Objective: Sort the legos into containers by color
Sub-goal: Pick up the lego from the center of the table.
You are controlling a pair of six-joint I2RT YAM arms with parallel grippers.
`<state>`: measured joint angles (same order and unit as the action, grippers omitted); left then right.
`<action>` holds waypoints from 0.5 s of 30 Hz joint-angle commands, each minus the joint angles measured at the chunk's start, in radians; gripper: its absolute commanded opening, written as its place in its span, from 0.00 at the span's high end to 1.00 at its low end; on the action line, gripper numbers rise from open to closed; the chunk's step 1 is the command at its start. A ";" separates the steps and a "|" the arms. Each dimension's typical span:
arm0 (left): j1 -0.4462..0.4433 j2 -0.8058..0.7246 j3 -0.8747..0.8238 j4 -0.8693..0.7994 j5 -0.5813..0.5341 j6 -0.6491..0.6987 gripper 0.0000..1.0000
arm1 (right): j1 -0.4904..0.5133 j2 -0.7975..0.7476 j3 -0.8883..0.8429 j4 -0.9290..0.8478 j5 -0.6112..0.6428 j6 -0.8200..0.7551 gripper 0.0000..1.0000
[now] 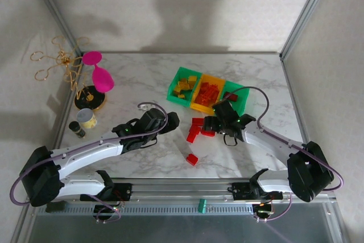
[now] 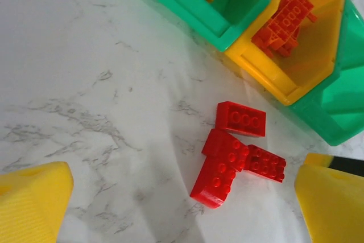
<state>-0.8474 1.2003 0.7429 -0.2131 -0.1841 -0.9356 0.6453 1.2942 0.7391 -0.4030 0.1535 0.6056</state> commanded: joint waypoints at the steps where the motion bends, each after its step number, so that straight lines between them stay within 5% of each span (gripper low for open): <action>1: 0.004 -0.019 -0.018 -0.026 -0.040 -0.035 0.00 | 0.022 0.026 -0.023 0.055 -0.025 0.068 0.12; 15: 0.005 -0.029 -0.032 -0.038 -0.067 -0.039 0.00 | 0.080 0.176 -0.018 0.151 -0.017 0.073 0.13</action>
<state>-0.8474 1.1934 0.7280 -0.2256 -0.2108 -0.9554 0.7113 1.4582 0.7250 -0.2752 0.1146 0.6609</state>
